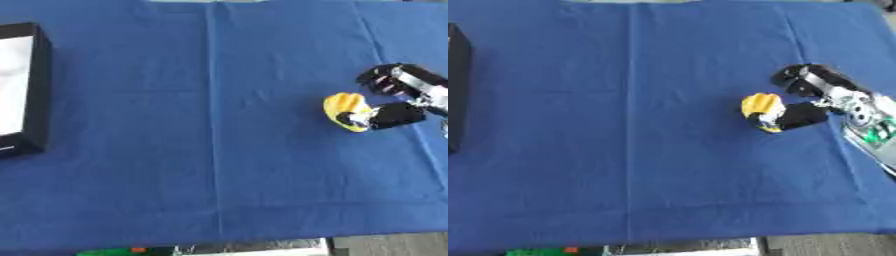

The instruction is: Pick up the objects with one hand, pass them to the other hand, and then place them into the box on the other side of the table.

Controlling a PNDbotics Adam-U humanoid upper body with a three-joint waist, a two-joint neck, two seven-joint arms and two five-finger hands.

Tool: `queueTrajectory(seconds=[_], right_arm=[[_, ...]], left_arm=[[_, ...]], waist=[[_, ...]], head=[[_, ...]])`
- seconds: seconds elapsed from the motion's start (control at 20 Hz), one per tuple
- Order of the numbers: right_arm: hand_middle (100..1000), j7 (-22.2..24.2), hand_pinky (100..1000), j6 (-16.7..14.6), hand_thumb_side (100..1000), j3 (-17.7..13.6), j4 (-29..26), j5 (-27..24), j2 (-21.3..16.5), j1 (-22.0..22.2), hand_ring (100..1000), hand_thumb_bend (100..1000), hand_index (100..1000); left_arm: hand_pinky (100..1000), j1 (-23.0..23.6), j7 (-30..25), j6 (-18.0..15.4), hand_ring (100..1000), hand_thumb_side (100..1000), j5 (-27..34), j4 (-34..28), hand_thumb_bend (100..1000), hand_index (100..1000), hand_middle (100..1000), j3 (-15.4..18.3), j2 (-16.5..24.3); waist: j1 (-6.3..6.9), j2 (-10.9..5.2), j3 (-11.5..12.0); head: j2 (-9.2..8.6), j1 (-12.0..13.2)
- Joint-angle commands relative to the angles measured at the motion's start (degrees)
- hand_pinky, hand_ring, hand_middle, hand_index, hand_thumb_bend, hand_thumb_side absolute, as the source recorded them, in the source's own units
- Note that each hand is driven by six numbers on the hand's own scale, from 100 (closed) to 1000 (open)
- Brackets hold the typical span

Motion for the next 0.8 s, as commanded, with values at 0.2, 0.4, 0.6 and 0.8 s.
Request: queueTrajectory(seconds=[0.2,0.4,0.6,0.8], right_arm=[[778,2.23,800,0.9,377,-0.25,-0.85,1.82,-1.61,0.34,787,570,819],[777,2.86,803,1.46,370,-0.11,-0.85,2.64,-1.49,0.35,787,563,819],[777,3.14,805,2.08,363,-0.09,-0.85,3.28,-1.48,0.53,787,554,819],[777,3.05,807,2.72,354,-0.03,-0.85,3.62,-1.41,0.52,788,543,819]], left_arm=[[702,-0.58,0.19,0.07,698,654,-0.01,-0.32,100,757,629,0.58,0.81],[702,-0.44,0.23,0.11,698,656,0.02,-0.29,100,756,627,0.58,0.71],[701,-0.31,0.24,0.14,698,658,0.02,-0.26,100,755,625,0.58,0.69],[703,-0.22,0.2,0.13,699,655,0.0,-0.24,100,754,625,0.52,0.58]], waist=[[0.34,-0.72,-0.08],[0.44,-0.7,-0.06],[0.49,-0.68,-0.09],[0.58,-0.57,-0.06]], head=[[-0.1,-0.28],[-0.1,-0.39],[-0.1,-0.49],[-0.1,-0.62]])
